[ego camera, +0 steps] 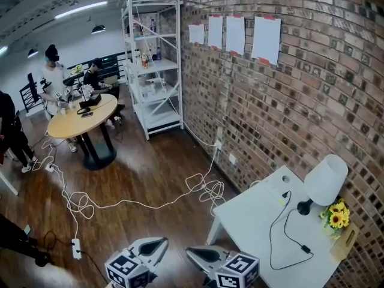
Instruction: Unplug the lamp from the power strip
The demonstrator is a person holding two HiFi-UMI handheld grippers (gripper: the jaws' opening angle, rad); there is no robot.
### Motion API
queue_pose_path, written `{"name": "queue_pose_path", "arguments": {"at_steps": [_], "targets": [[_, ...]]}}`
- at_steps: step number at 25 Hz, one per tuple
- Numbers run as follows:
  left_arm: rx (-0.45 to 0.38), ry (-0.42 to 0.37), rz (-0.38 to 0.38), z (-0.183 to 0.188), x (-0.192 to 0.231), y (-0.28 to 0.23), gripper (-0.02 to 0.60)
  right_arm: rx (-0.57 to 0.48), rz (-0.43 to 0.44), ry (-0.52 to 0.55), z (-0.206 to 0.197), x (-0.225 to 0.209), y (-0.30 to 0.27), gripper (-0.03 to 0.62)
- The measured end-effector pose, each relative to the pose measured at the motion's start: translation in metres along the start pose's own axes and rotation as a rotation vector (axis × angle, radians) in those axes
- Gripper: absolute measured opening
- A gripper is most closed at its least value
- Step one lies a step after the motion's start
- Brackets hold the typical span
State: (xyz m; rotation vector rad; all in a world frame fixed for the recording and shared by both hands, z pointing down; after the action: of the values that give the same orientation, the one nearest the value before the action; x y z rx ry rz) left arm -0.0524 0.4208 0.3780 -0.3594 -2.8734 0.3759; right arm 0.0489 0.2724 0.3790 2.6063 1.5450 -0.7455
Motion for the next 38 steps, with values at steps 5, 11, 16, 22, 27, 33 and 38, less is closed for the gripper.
{"name": "queue_pose_path", "arguments": {"at_steps": [5,11,16,22,27,33,38], "targets": [[0.018,-0.02,0.007,0.013,0.004,-0.033,0.01,-0.011,0.004,-0.007,0.013,-0.038,0.001,-0.002],[0.024,-0.084,-0.001,0.026,0.002,-0.087,0.011,-0.055,-0.007,-0.003,0.033,-0.087,0.021,-0.002],[0.05,-0.1,-0.039,0.04,-0.014,-0.138,0.011,-0.07,-0.036,-0.032,0.038,-0.126,0.053,-0.002],[0.049,-0.14,-0.072,0.048,-0.023,-0.192,0.011,-0.115,-0.073,-0.047,0.052,-0.166,0.087,-0.002],[0.05,-0.164,-0.119,0.059,-0.034,-0.23,0.011,-0.136,-0.114,-0.049,0.061,-0.189,0.111,-0.002],[0.037,-0.179,-0.192,0.059,-0.032,-0.263,0.011,-0.143,-0.171,-0.069,0.062,-0.206,0.122,-0.002],[0.059,-0.161,-0.276,0.065,-0.027,-0.297,0.011,-0.138,-0.265,-0.082,0.065,-0.223,0.126,-0.002]]}}
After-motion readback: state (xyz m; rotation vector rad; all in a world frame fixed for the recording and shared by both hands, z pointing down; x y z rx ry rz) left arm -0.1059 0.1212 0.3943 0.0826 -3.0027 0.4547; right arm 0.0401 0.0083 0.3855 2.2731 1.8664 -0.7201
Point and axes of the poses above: the fingertips, and each gripper's own axes: y backward along the fingers, x to its left, z out of its top, the point moved 8 cm from there along y, backward along the fingers, and after that the axes turned 1 degree about -z, right-handed, at the moved point
